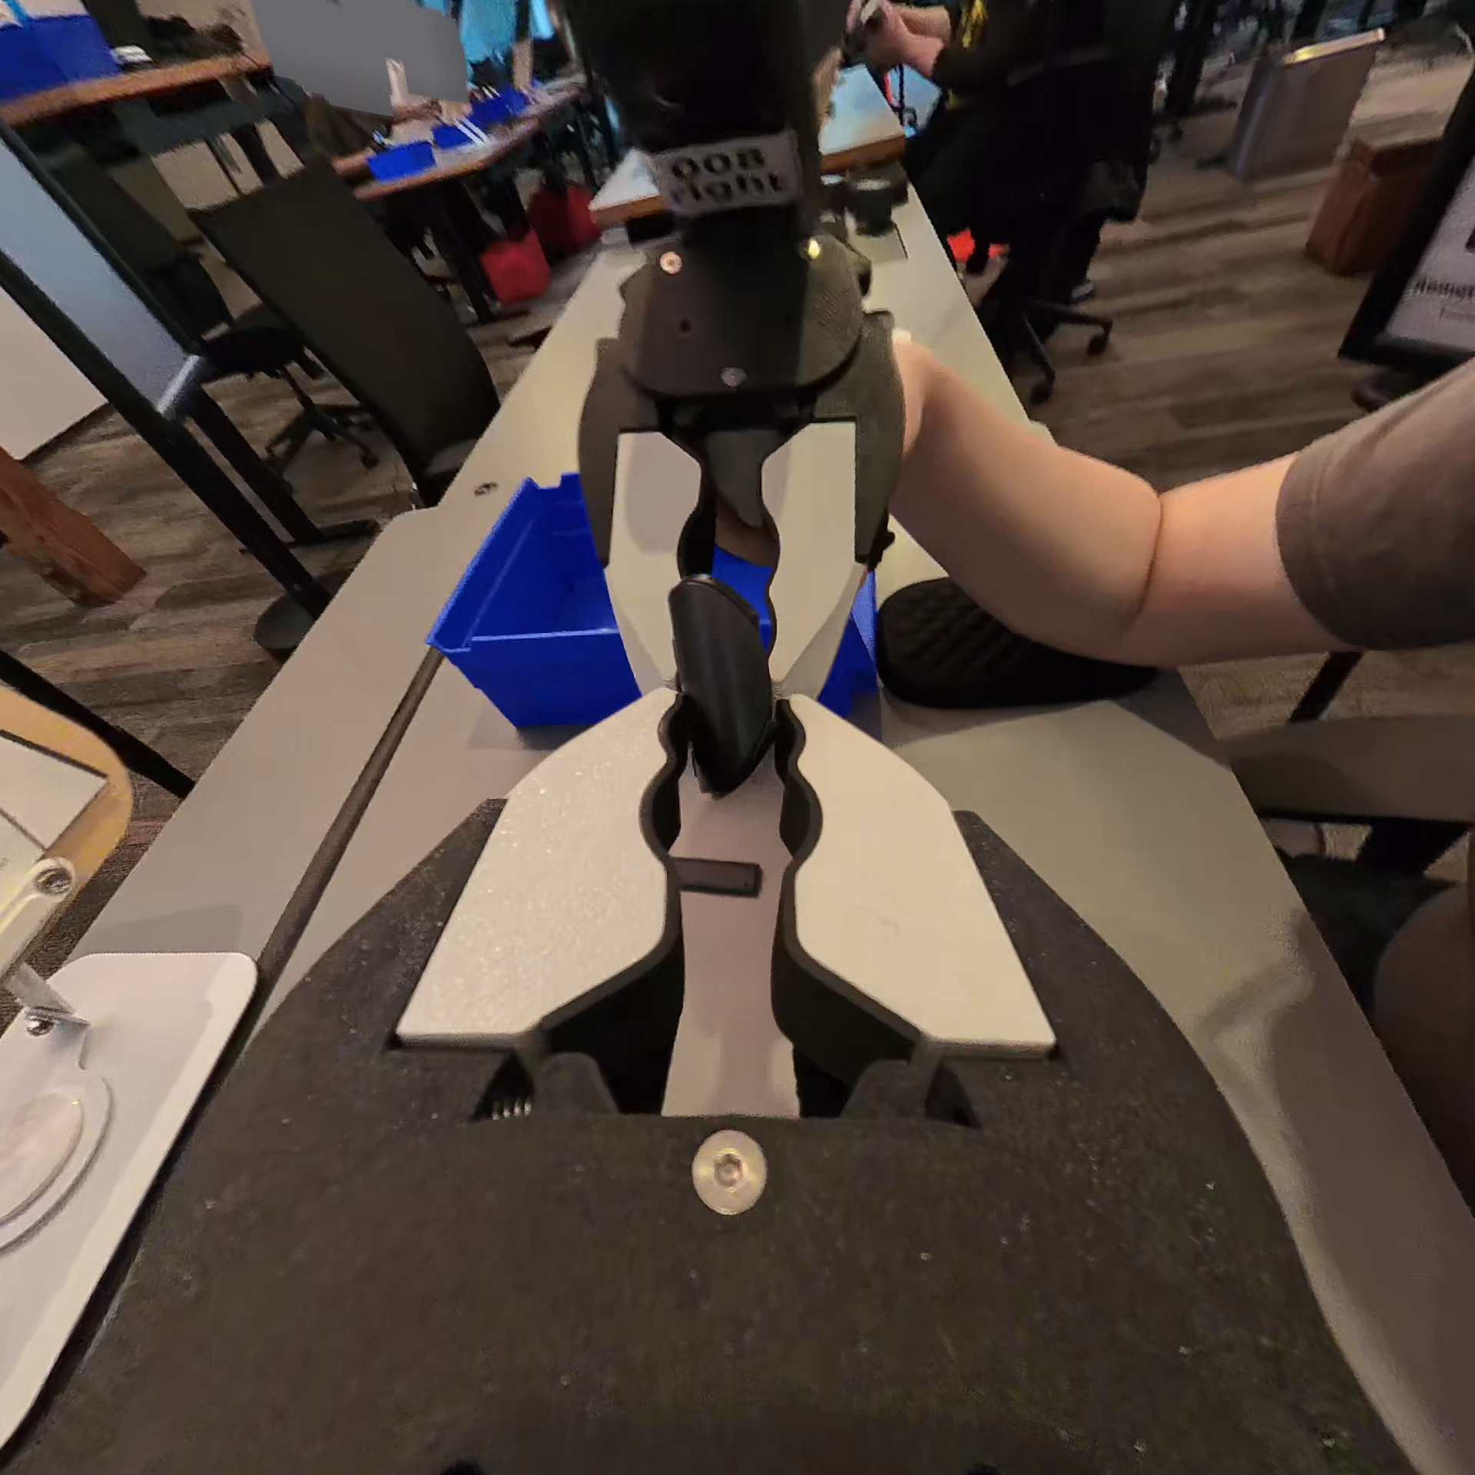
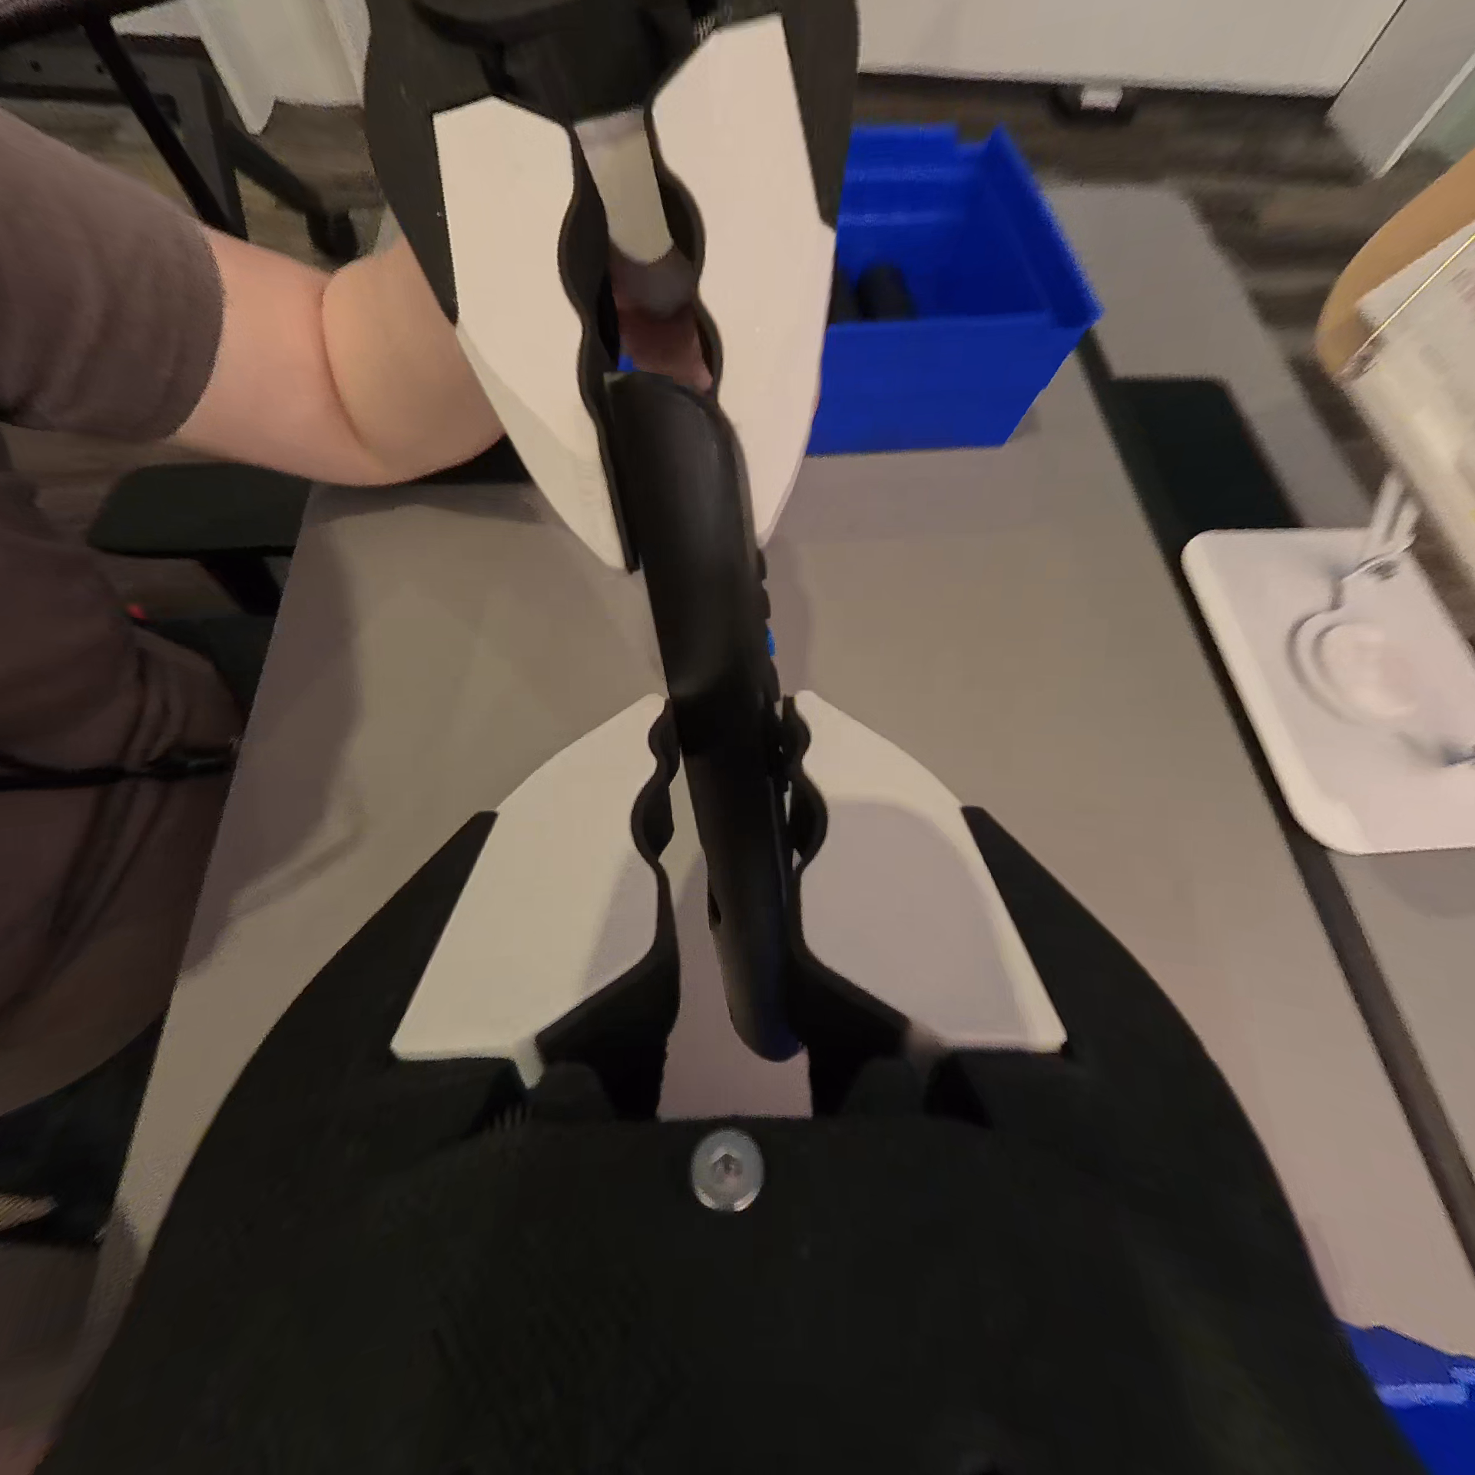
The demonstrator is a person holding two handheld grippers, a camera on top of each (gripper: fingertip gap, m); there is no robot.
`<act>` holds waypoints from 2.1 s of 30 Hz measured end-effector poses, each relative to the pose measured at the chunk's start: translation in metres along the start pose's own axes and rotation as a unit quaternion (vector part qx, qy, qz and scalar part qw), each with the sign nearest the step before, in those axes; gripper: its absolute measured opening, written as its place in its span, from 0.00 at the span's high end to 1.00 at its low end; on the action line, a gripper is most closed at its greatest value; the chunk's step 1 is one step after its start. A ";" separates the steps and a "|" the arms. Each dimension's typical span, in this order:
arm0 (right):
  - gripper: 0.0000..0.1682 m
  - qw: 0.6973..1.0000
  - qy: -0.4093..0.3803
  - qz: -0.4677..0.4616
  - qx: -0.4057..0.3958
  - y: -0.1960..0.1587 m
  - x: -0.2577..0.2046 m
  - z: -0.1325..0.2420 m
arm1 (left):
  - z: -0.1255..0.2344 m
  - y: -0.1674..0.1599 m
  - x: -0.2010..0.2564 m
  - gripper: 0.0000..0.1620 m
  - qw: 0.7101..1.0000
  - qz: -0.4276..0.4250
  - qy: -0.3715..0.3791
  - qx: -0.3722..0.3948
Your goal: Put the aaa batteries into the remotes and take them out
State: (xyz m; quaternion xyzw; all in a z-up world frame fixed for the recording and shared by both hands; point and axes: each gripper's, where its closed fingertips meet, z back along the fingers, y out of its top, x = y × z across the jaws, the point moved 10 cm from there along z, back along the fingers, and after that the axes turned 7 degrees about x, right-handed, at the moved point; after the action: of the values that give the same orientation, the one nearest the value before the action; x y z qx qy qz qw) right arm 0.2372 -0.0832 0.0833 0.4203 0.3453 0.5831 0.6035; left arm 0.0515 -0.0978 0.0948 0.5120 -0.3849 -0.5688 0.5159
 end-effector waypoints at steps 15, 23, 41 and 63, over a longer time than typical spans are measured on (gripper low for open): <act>0.58 0.978 -0.083 -0.149 0.122 -0.020 0.040 -0.033 | 0.068 0.015 -0.034 0.88 0.981 0.081 0.110 0.139; 0.79 0.959 0.052 -0.183 0.208 -0.024 0.036 -0.050 | 0.077 0.020 -0.032 0.88 0.977 0.096 0.087 0.170; 0.85 0.969 0.116 -0.183 0.117 -0.015 0.033 0.013 | 0.045 -0.001 -0.032 0.84 0.995 0.087 0.019 0.049; 0.43 0.892 -0.234 -0.214 0.322 0.014 0.024 0.021 | 0.060 0.016 -0.032 0.87 0.967 0.113 0.105 0.203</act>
State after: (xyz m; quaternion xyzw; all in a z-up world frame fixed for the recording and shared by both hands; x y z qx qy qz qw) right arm 0.2523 -0.0624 0.1062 0.6316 0.4444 0.1820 0.6087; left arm -0.0064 -0.0748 0.1266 0.6159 -0.4912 -0.3603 0.4996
